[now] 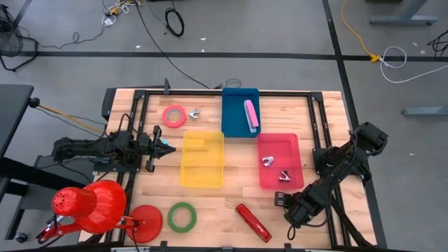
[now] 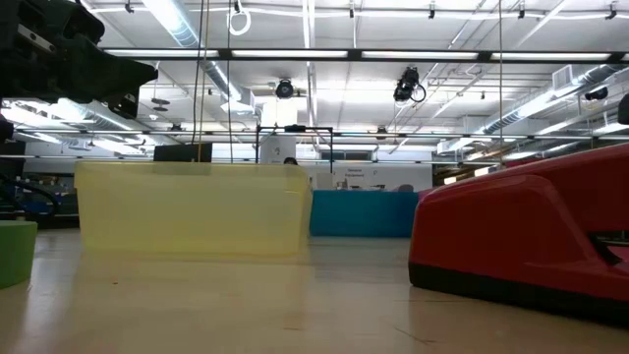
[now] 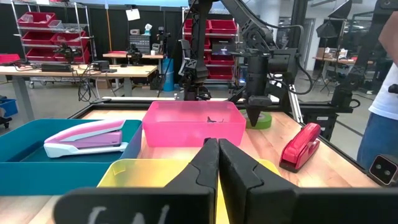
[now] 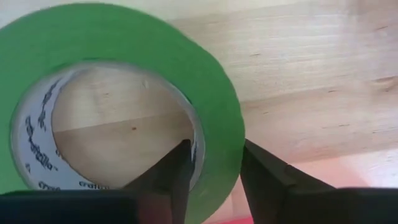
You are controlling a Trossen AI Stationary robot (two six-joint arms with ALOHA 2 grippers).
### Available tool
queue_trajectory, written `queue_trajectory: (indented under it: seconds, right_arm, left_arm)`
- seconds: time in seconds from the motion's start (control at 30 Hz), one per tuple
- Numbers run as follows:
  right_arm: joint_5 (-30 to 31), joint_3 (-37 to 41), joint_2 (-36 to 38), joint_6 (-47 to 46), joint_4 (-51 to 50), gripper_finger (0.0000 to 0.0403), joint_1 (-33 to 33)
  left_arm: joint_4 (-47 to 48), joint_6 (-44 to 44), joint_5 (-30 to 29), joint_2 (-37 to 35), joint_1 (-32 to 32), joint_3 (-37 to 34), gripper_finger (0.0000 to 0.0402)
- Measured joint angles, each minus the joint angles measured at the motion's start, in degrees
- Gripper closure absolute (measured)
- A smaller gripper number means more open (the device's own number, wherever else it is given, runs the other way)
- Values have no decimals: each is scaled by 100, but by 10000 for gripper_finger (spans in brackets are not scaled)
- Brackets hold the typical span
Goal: Pick and place Stapler, Stapler remover, tape
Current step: Put the right green tape into the yellow bin
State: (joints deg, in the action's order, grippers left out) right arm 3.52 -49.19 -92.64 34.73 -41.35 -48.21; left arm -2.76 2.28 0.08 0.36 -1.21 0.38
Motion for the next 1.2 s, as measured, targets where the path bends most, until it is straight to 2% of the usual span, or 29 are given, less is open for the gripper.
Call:
queue_trajectory:
  seconds: [0.7, 1.2]
  right_arm:
    - [-494, -53, 6, -675, -25, 304, 1]
    - [-636, -1180, 6, -1174, -172, 319, -2]
  left_arm:
    - [0, 0, -1, 0, 0, 2, 385]
    - [0, 0, -1, 0, 1, 1, 385]
